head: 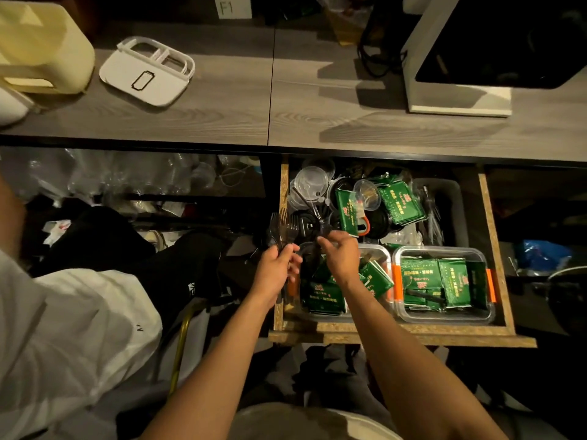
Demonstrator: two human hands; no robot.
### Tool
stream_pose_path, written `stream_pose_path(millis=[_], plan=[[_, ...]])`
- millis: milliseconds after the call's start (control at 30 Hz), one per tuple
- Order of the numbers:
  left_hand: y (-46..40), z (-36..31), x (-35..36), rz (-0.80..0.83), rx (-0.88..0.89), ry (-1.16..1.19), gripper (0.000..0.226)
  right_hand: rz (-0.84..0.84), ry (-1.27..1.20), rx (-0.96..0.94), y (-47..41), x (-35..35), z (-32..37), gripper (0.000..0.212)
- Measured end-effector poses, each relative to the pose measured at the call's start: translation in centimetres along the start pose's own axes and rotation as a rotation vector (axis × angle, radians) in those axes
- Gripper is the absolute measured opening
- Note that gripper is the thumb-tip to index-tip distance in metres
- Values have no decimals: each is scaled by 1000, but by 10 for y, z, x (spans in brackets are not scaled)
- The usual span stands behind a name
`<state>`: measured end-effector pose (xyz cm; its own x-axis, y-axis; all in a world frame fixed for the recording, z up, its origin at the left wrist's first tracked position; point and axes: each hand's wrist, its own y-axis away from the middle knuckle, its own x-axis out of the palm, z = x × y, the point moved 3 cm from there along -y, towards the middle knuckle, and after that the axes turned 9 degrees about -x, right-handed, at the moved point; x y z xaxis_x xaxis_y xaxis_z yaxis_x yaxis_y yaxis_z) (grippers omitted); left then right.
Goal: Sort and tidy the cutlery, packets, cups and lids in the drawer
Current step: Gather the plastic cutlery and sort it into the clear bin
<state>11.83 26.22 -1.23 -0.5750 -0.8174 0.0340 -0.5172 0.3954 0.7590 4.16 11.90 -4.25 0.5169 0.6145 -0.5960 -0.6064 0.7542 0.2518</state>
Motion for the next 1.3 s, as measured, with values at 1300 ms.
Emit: stream_pose_path(millis=[1300], plan=[[1,25,10,-111,-66,151,20,320,488,28,-7,22,-45,50]])
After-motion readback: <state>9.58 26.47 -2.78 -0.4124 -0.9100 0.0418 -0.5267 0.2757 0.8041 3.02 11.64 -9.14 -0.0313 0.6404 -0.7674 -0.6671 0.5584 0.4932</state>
